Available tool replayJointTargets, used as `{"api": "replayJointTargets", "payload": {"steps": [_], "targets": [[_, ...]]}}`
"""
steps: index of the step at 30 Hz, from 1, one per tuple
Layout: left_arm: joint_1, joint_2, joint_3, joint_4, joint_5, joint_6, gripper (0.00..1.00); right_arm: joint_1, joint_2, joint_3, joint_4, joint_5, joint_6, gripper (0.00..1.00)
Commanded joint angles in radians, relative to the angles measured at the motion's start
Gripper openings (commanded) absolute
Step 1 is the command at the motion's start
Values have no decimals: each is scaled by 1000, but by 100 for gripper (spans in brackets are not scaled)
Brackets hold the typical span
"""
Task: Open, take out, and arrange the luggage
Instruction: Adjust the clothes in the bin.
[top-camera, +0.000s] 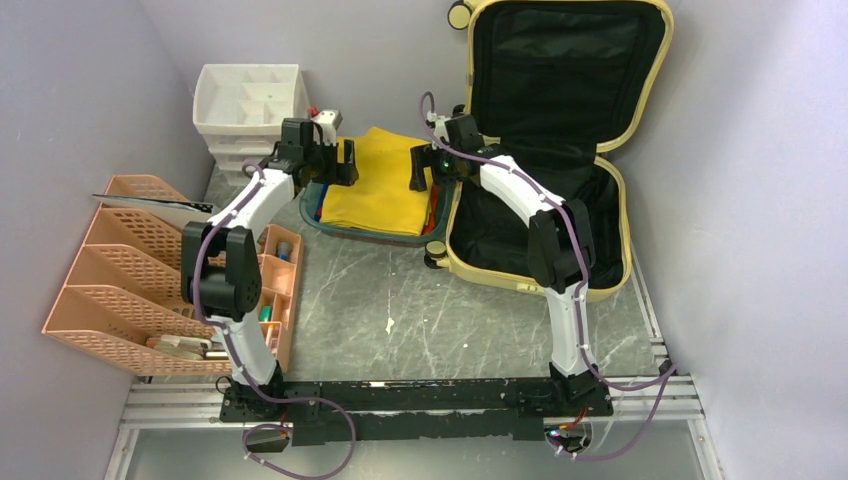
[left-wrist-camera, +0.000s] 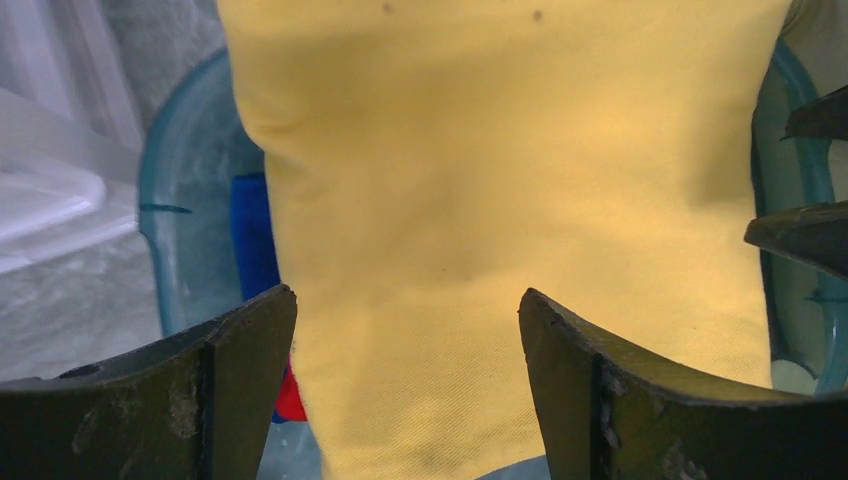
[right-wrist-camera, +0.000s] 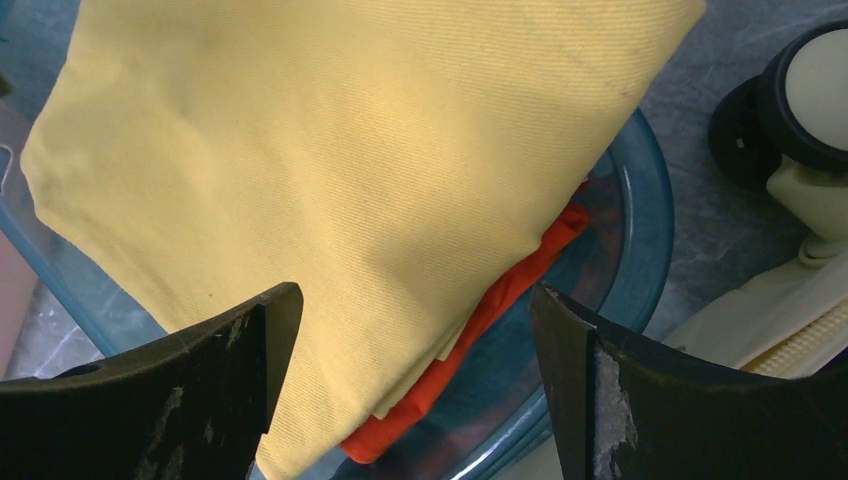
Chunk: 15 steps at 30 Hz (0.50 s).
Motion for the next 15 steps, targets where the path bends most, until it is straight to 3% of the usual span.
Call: {"api": "replayJointTargets", "payload": {"steps": [1,7,15], "targets": [[14,47,51,-49,93,-71,86,2,-74,-12,43,9,-21,89],[42,94,67,-71,86,-71,84,2,-86,-36,50,12,-33,88],[46,118,50,-26,-4,-12,81,5,-83,-48,52,11,-52,79]]}}
